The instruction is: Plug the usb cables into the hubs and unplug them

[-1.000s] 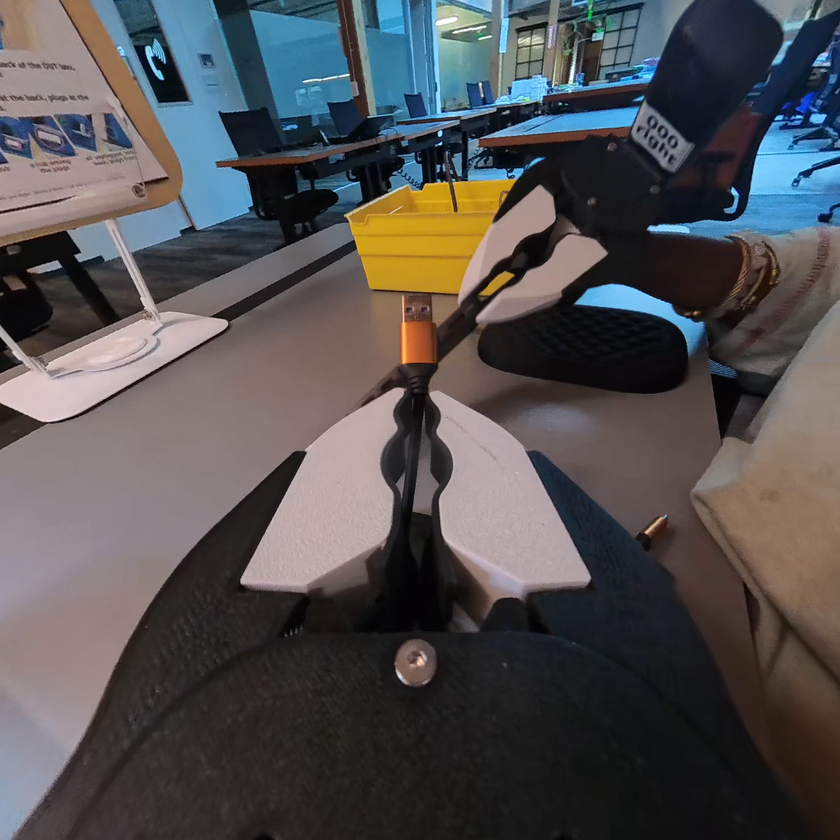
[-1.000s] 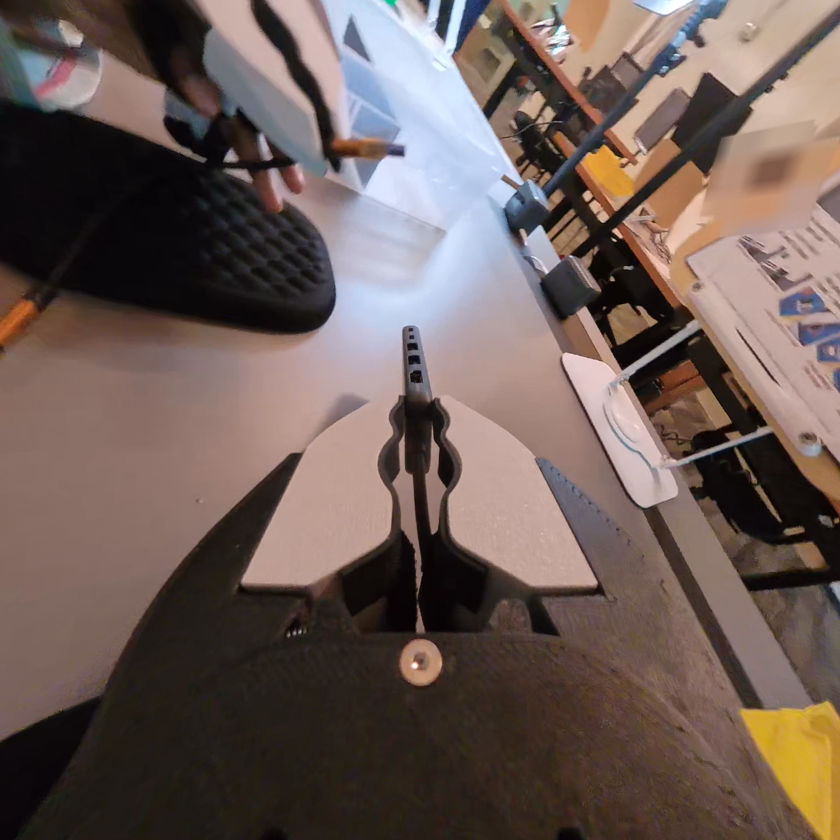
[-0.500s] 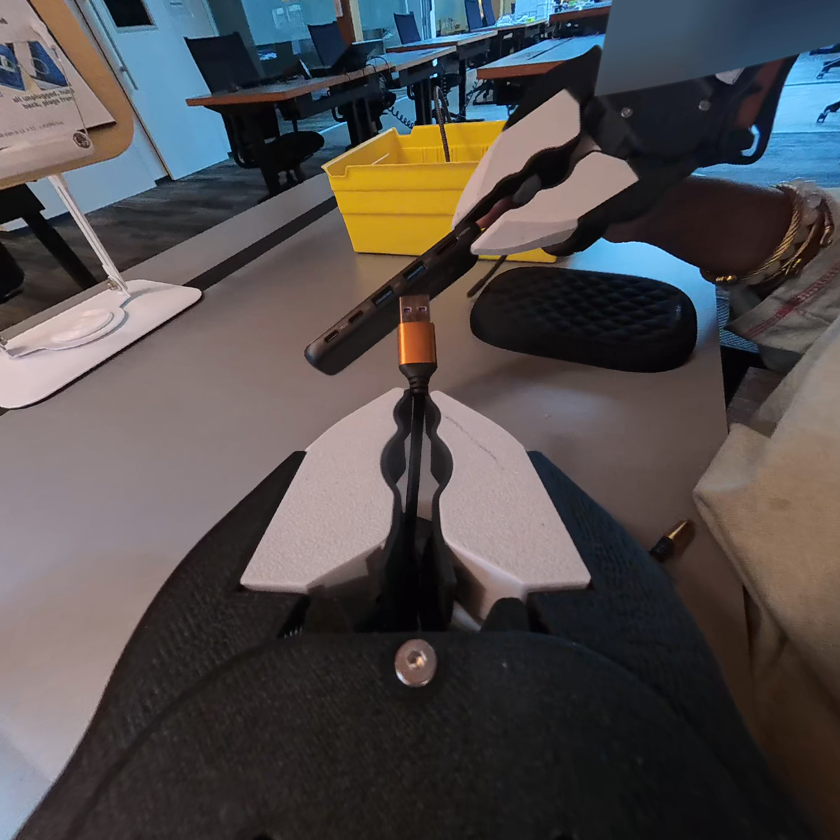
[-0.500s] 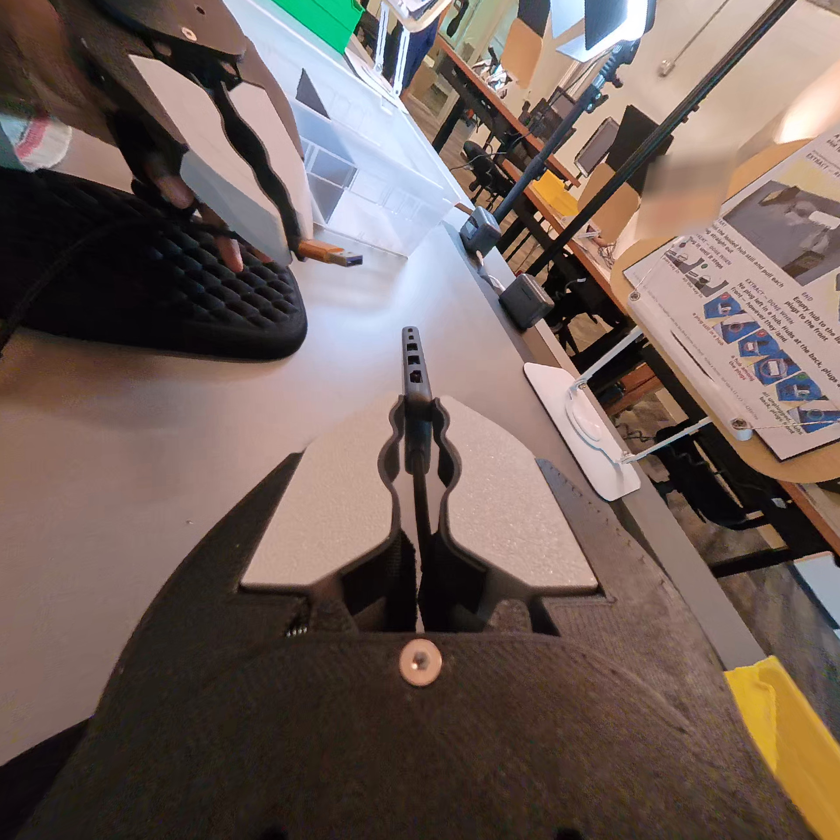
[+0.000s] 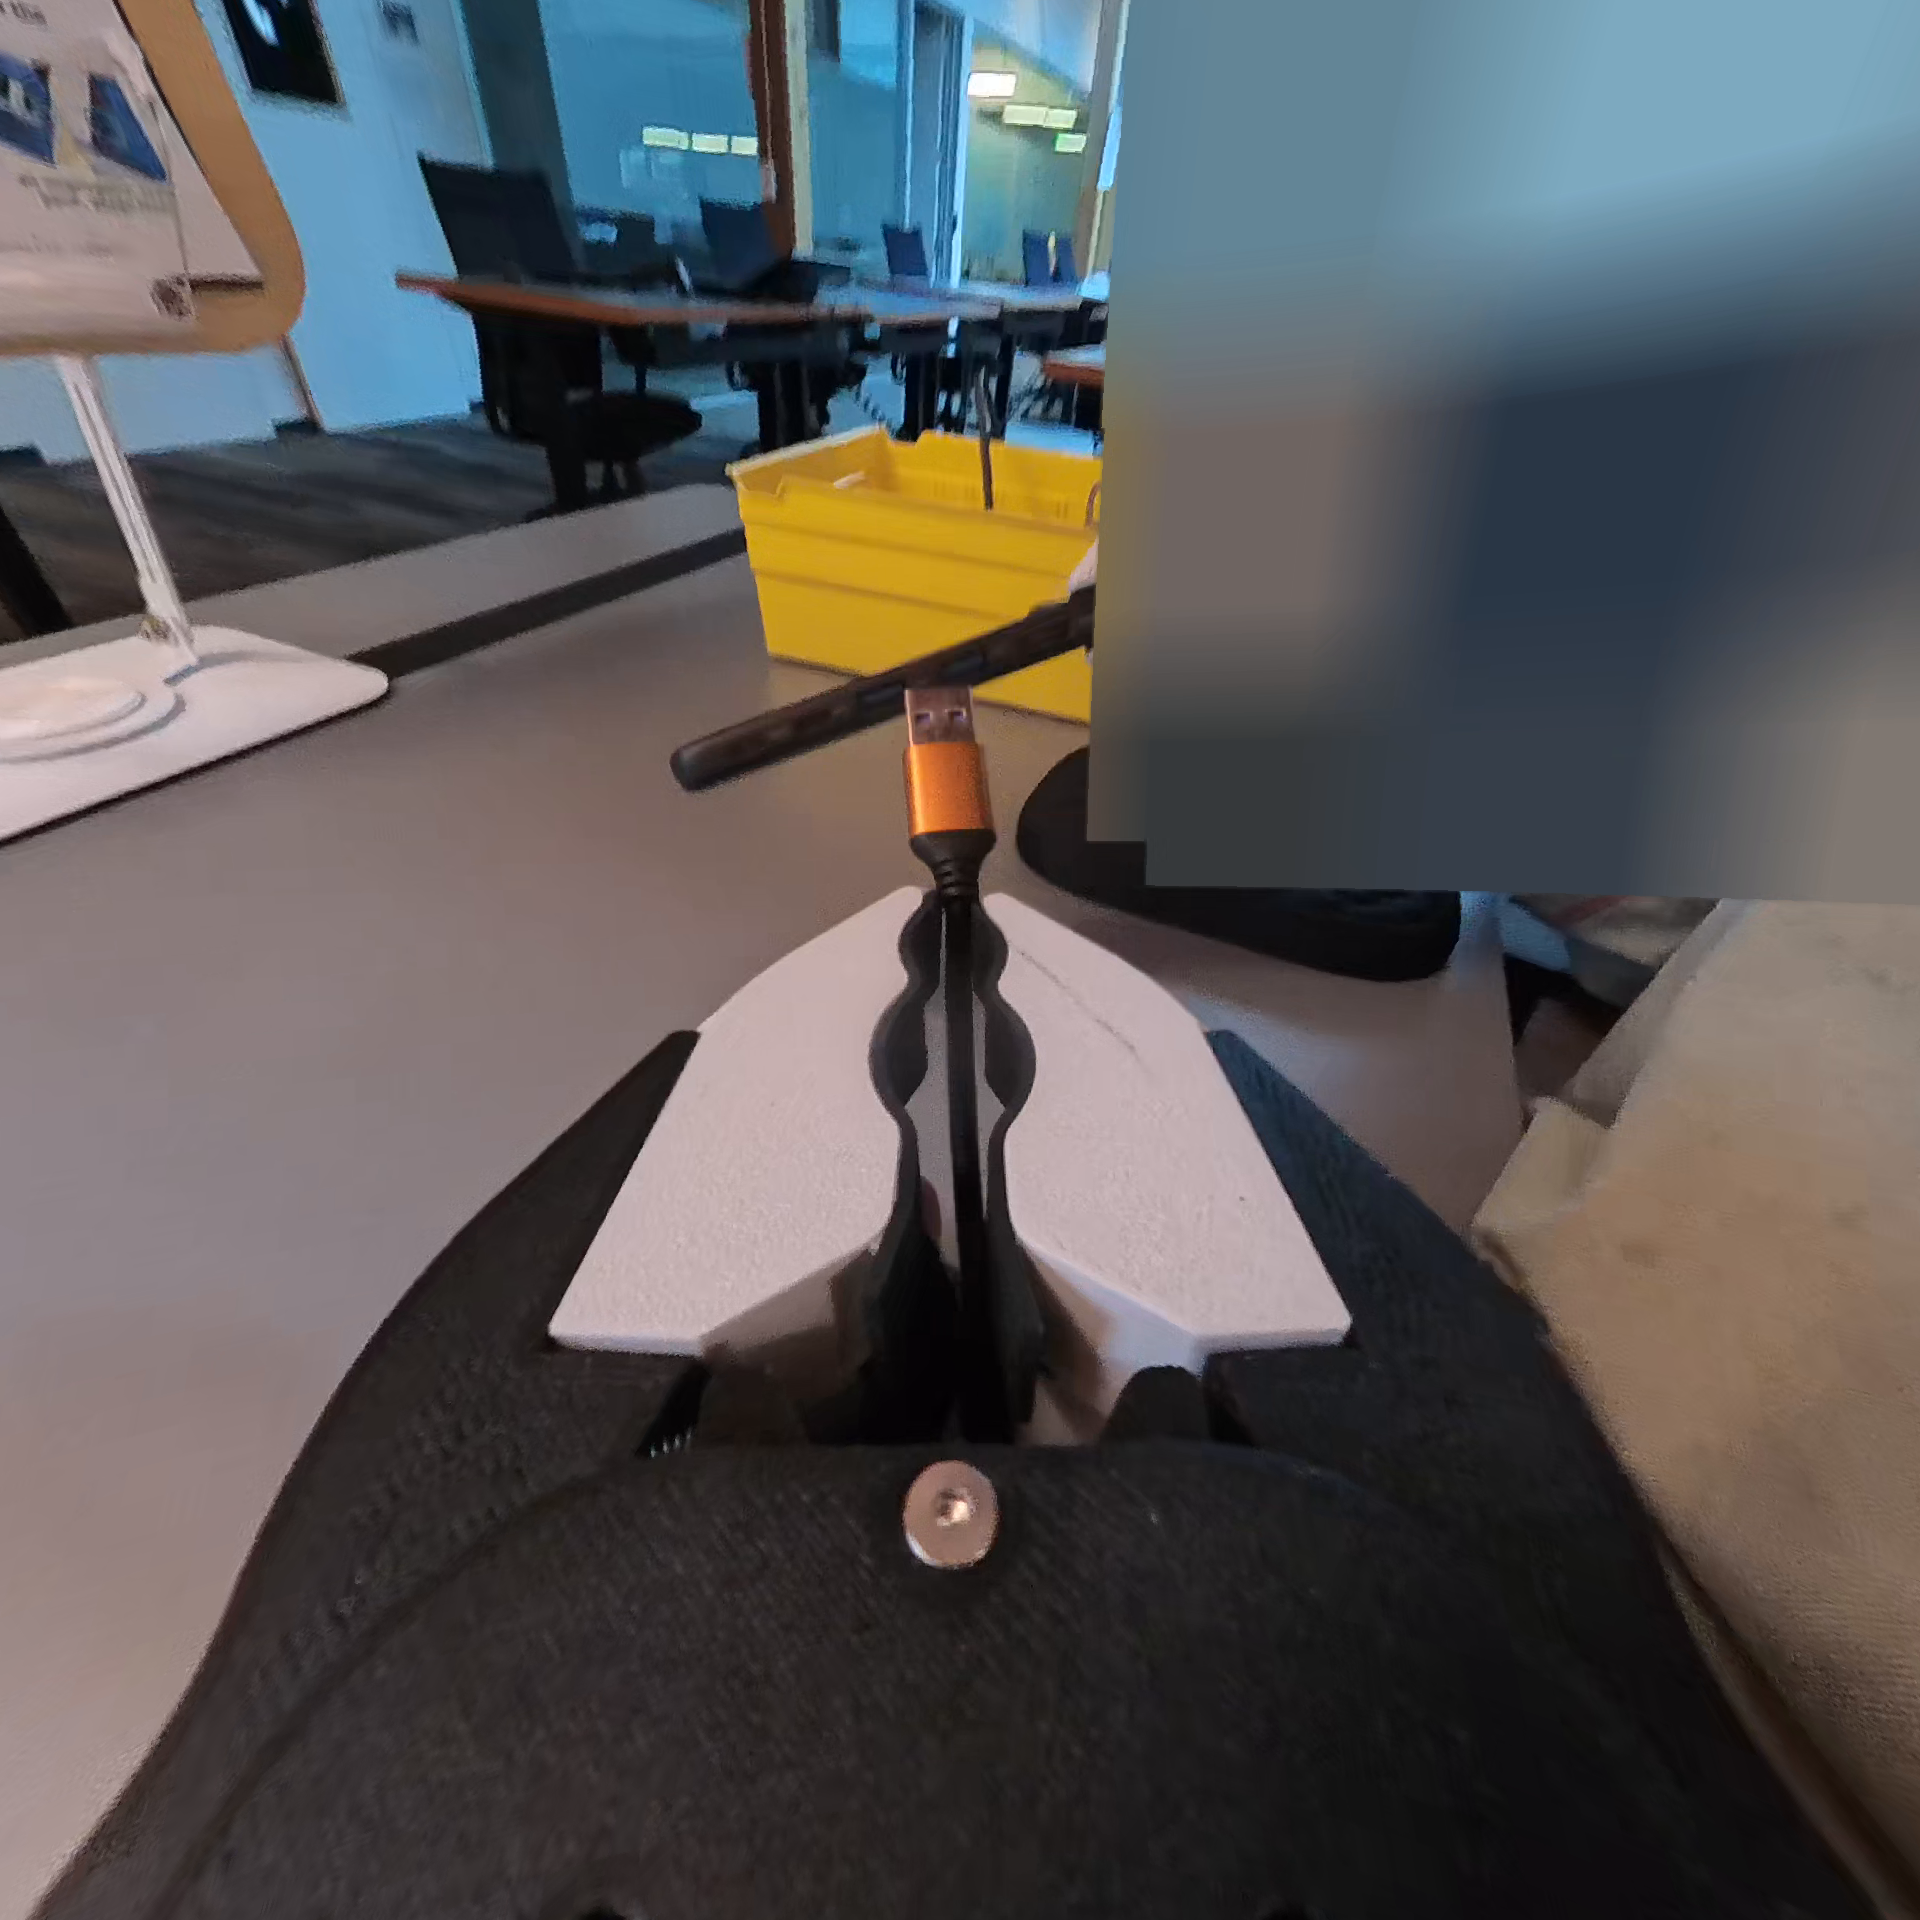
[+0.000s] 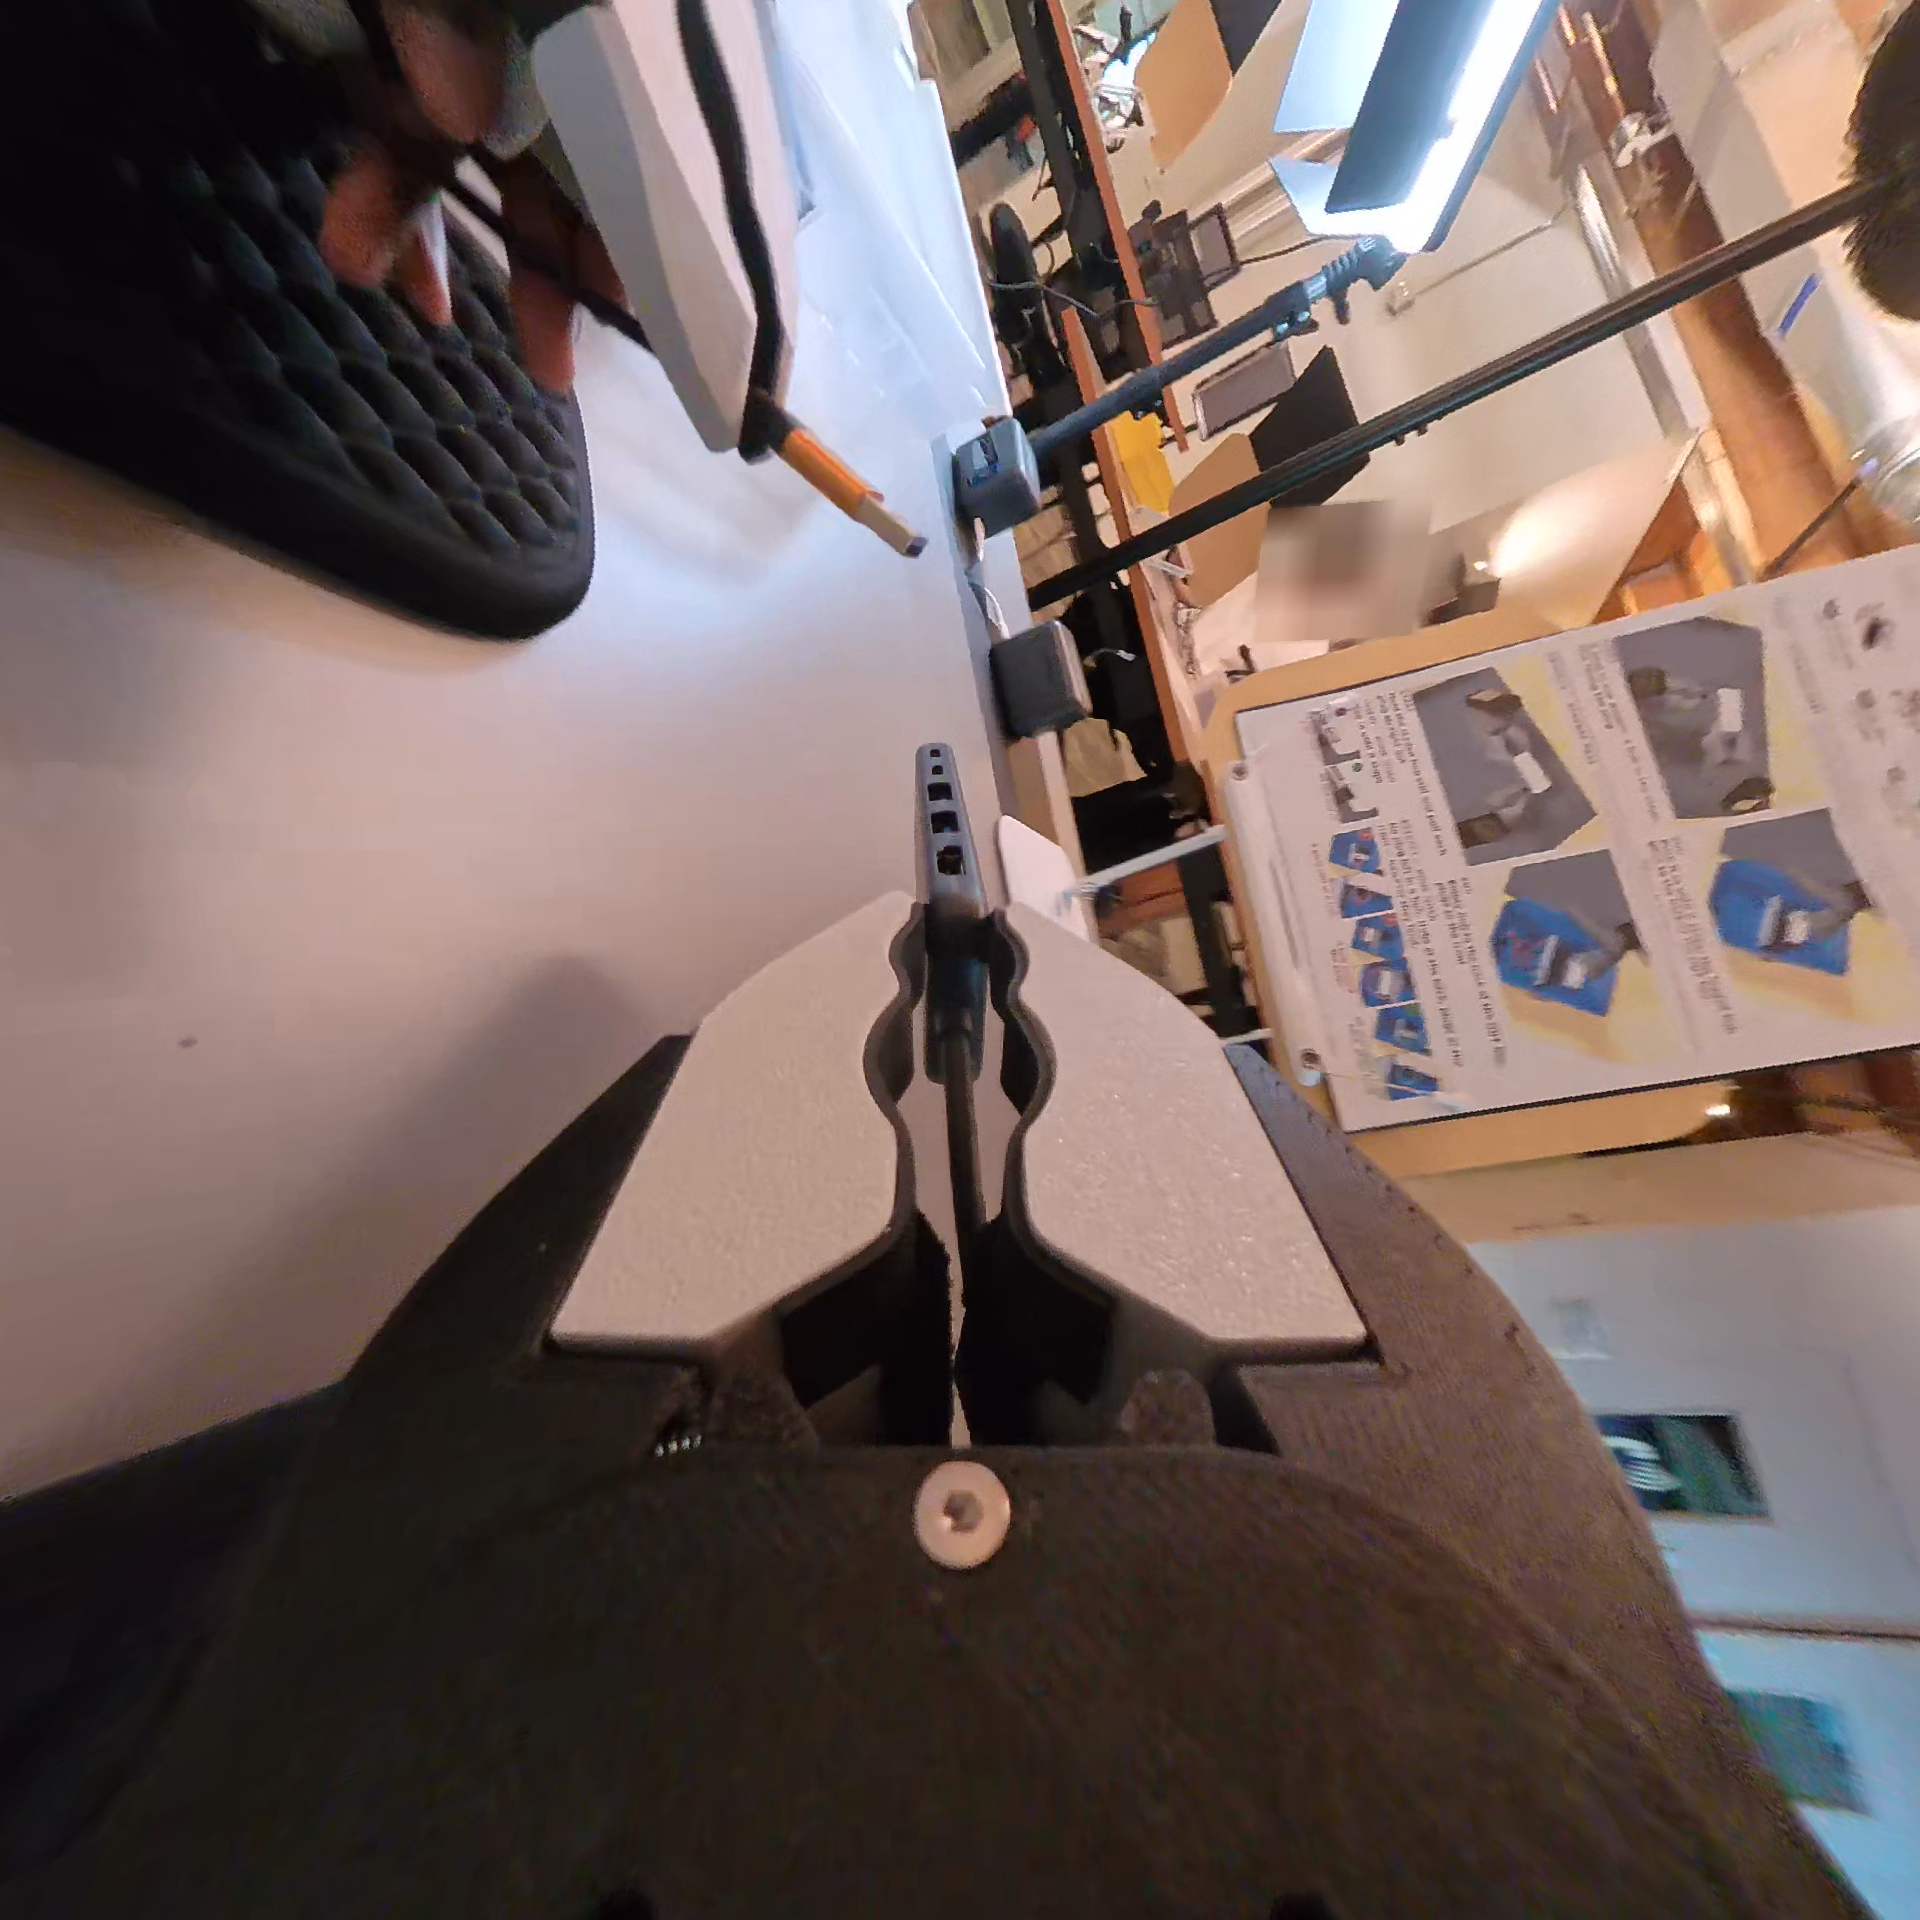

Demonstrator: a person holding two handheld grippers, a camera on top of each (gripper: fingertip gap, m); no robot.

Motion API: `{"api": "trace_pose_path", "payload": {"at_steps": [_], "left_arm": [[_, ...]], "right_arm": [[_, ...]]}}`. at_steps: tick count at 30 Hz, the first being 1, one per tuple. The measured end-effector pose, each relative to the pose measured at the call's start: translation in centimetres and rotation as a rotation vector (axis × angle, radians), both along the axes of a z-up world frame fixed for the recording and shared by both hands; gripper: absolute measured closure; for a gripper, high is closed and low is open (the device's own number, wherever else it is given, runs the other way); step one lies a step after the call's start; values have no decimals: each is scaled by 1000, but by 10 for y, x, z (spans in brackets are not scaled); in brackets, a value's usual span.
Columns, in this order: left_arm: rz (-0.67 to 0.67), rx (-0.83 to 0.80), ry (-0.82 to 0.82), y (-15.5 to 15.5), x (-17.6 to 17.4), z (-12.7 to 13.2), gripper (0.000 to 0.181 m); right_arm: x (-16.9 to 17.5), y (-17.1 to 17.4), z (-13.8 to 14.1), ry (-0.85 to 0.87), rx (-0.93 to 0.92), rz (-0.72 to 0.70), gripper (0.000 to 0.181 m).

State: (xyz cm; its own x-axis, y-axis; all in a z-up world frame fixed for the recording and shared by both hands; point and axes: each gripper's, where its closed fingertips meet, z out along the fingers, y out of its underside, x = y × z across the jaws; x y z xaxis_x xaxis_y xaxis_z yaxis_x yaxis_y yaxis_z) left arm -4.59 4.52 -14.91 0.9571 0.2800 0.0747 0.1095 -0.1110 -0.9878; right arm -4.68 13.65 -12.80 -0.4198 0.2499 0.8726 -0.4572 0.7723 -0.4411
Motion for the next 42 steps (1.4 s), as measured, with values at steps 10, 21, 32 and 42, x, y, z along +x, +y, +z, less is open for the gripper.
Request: {"api": "trace_pose_path", "payload": {"at_steps": [10,21,32,42], "left_arm": [[-32,-262,-70,26,-3,-31,176],[-127,-228,-142,61,-7,-35,176],[58,22,201,11,-16,28,176],[106,-95,446,16,-7,30,176]], "right_arm": [[1,14,-23,93,221,-95,170],[-10,28,-35,150,334,-181,170],[0,32,-60,15,268,-127,170],[23,53,-101,-307,161,-56,166]]}}
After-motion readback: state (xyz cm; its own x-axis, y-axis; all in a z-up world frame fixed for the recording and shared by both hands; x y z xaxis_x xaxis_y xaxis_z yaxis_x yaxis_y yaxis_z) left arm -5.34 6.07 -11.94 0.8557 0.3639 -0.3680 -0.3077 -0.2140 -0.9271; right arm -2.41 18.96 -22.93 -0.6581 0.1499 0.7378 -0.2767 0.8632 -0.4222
